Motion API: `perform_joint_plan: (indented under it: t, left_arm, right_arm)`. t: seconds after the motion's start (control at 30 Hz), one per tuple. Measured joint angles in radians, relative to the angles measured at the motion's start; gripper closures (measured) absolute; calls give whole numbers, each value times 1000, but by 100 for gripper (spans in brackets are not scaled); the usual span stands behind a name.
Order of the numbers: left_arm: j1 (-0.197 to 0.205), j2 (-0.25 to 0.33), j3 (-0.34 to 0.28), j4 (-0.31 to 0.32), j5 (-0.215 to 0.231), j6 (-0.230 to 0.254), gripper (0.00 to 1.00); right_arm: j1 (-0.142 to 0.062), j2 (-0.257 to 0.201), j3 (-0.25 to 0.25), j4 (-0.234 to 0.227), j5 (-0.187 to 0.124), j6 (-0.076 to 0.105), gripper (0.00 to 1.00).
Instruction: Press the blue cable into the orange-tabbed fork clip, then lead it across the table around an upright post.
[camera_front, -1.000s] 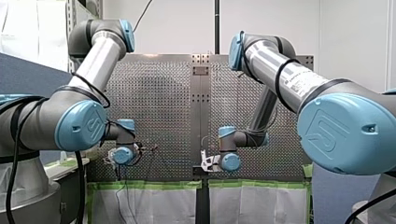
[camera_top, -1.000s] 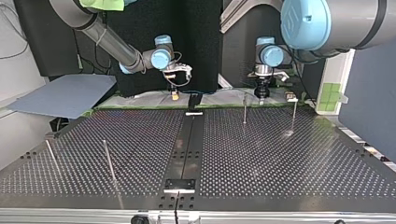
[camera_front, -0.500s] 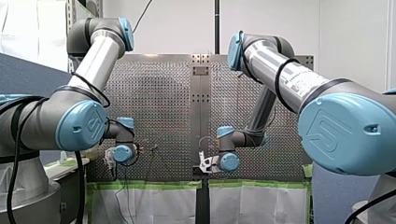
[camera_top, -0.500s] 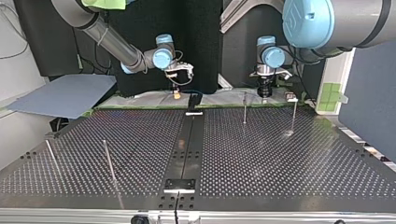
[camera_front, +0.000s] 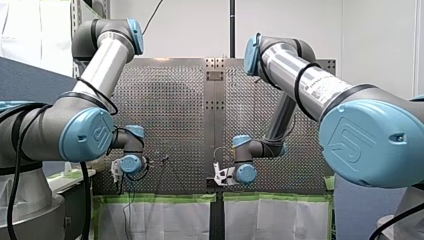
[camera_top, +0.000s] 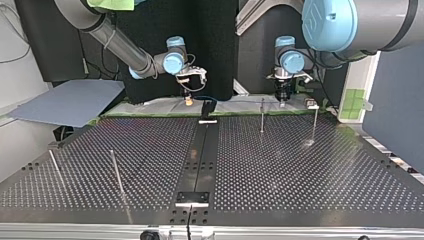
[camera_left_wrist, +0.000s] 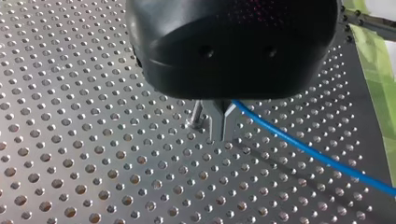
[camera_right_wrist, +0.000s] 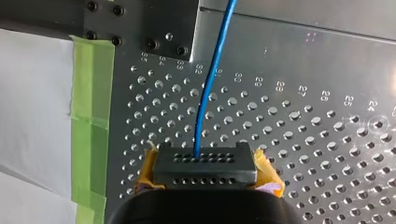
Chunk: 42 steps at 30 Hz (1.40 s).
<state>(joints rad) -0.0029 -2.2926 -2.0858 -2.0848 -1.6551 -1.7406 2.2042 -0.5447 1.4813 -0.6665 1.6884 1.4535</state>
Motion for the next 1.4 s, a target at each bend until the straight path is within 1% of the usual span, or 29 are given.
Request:
perform_joint_plan:
  t: [0.17,0.3,0.5,0.67,0.87,1.03,1.27,1.4]
  left_arm:
    - [-3,0,0,-12,-3,7,100]
    - [-4,1,0,-17,1,3,100]
    - [-2,6,0,-18,44,-23,100]
    - [2,14,0,-6,73,-64,100]
    - [2,55,0,-46,107,-80,100]
    - [-1,71,0,-88,111,-77,100]
    - [-8,73,-3,-142,110,-47,100]
    - [-14,73,-21,-142,96,-26,100]
  right_arm:
    - [0,0,0,2,1,-1,100]
    - [1,-1,-12,5,2,-2,100]
    - [6,-1,-52,40,4,-6,100]
    - [8,-1,-60,54,9,-9,100]
    - [11,-2,-61,66,18,-18,100]
    - [11,-2,-61,76,29,-19,100]
    - [12,-2,-61,89,36,-19,100]
    - [12,-2,-61,91,36,-19,100]
